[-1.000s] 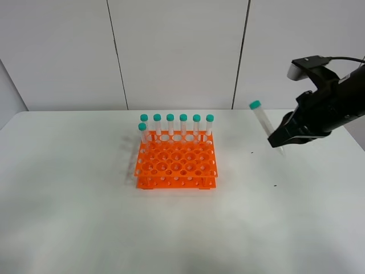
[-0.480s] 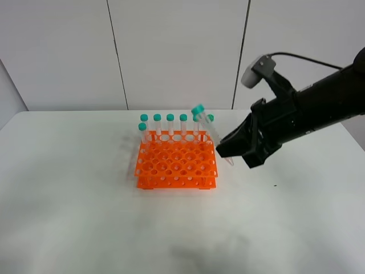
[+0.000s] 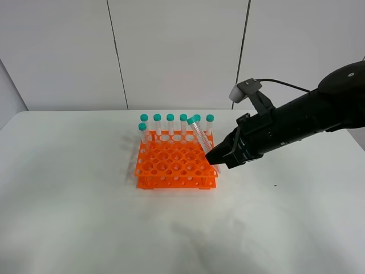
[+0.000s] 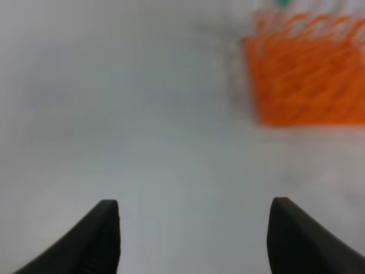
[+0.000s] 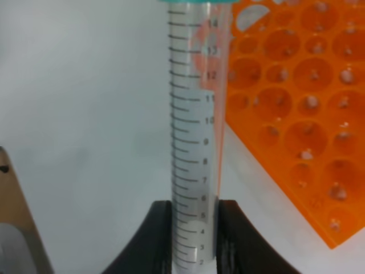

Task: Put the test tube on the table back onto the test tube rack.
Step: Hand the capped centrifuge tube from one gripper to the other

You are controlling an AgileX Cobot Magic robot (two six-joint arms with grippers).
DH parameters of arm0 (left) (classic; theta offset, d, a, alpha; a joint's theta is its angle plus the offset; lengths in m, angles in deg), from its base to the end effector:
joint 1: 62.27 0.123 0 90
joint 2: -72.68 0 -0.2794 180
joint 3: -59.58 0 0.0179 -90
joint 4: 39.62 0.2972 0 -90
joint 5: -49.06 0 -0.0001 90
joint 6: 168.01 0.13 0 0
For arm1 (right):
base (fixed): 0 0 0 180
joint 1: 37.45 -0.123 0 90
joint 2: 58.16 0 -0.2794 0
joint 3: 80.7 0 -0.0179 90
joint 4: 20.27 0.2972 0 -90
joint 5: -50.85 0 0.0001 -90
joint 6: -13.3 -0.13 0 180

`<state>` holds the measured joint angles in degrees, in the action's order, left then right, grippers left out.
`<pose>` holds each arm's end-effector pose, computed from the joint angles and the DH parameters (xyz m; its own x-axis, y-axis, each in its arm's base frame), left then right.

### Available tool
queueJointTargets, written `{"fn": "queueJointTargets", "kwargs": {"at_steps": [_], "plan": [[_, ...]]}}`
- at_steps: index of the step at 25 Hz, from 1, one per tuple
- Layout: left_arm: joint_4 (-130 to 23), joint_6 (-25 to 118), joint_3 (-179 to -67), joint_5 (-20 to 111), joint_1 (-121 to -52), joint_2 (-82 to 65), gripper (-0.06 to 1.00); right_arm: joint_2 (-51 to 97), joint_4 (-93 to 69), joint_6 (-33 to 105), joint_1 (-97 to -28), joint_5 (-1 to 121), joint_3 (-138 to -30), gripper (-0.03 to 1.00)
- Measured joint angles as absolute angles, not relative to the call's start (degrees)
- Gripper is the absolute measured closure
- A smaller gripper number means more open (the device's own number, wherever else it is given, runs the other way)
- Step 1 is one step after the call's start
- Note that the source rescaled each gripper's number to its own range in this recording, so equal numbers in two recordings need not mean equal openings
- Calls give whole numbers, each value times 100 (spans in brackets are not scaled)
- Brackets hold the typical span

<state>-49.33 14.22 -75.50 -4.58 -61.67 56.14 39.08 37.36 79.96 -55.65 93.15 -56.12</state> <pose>0.1018 -0.0166 0.3063 -0.4241 -0.0660 -0.9032 0.0868 0.9898 -0.1131 0.3133 0.1809 0.1682 -0.6060 -0.4562 -0.6517 -0.7587 0.5776 0.3012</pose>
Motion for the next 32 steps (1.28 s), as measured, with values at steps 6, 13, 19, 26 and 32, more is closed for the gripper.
{"fn": "queueJointTargets", "kwargs": {"at_steps": [6,13,19,26,32], "plan": [[-6269,2436,-7688,755,-6167,3975,14,3907,3736,8156,-5565,9212,-5619,96],[-8908,4685,-8121,1594,-6167,1599,14,3907,3829,8170,-5565,9200,-5637,96],[-11114,6436,-8407,1431,-6167,126,14,3907,3969,8183,-5565,9199,-5644,96],[-12505,7598,-8424,1555,-6923,-877,14,3907,4020,8200,-5912,9031,-5644,96],[-13261,8074,-8536,1869,-7733,-1204,14,3907,4020,8152,-5987,8924,-5646,96]]}}
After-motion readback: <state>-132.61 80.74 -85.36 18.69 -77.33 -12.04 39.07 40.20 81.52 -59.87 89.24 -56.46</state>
